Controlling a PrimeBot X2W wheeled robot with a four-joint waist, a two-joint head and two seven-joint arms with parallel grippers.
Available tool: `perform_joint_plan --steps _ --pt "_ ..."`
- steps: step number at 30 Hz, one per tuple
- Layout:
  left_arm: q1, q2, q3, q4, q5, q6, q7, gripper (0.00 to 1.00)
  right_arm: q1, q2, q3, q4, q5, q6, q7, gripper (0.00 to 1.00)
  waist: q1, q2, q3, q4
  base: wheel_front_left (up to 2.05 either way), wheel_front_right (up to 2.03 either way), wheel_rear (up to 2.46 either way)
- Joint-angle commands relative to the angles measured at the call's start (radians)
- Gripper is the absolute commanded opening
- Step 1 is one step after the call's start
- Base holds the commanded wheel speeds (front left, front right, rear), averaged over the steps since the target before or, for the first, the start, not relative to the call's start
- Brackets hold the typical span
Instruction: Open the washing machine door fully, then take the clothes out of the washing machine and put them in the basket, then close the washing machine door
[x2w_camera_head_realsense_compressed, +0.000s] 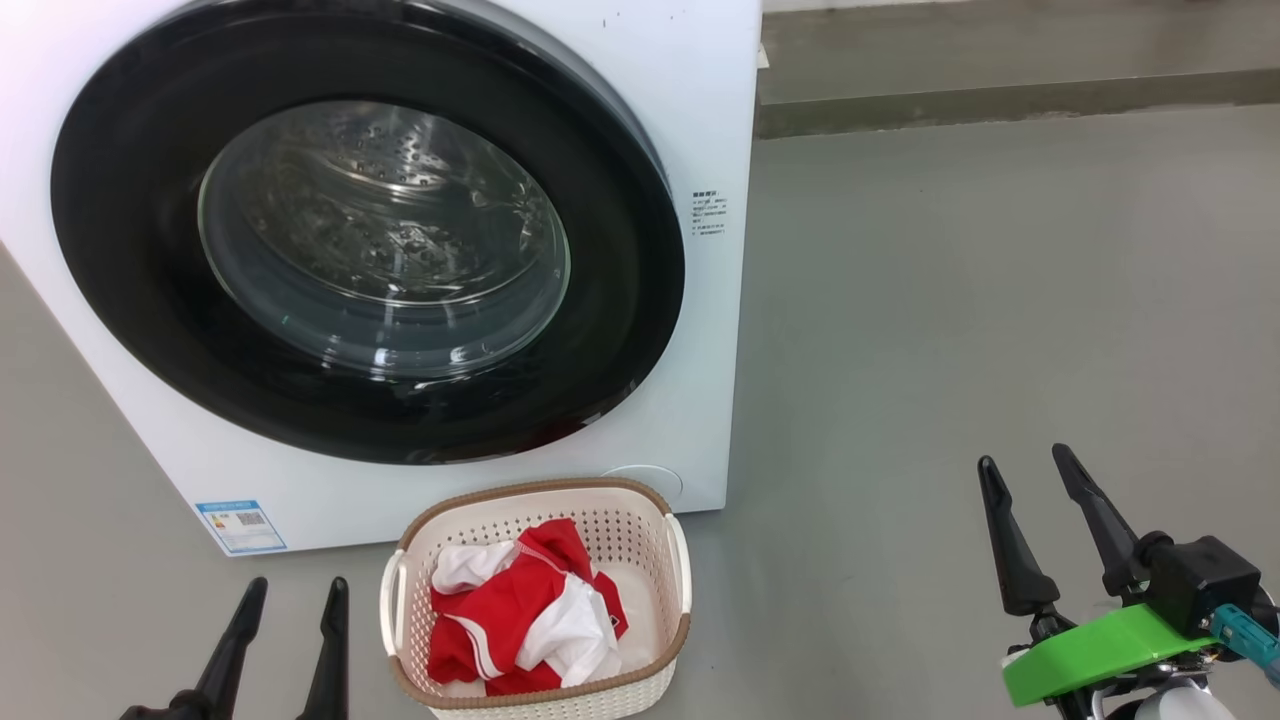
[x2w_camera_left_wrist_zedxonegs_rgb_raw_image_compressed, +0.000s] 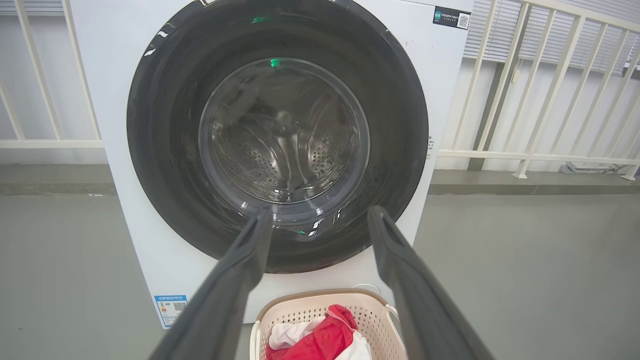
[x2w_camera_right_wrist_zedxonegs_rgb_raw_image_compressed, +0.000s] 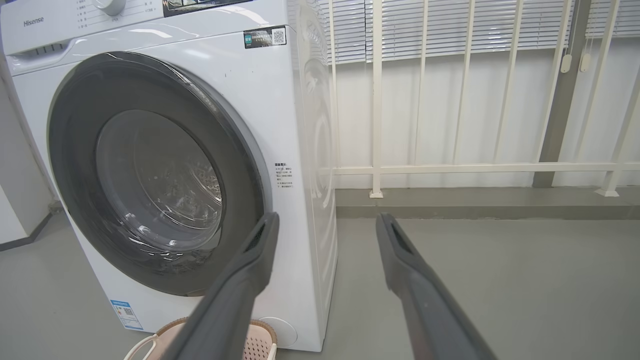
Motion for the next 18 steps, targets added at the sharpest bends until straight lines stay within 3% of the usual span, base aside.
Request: perform_joint_plan --steps 1,18 --pt "-0.019 0.016 0.038 -0.03 -0.004 0.001 -0.008 1.0 -0.007 -0.009 0.029 -0.031 0.002 -0.001 -0.006 1.0 0.0 0.0 -0.002 -0.001 0.0 0.0 0.0" --pt "-0.012 0.004 0.076 -0.081 0.023 0.001 -0.008 1.0 0.001 -0.009 0.047 -0.036 0.009 -0.001 -0.006 1.0 0.0 0.0 -0.002 0.004 0.0 0.0 0.0"
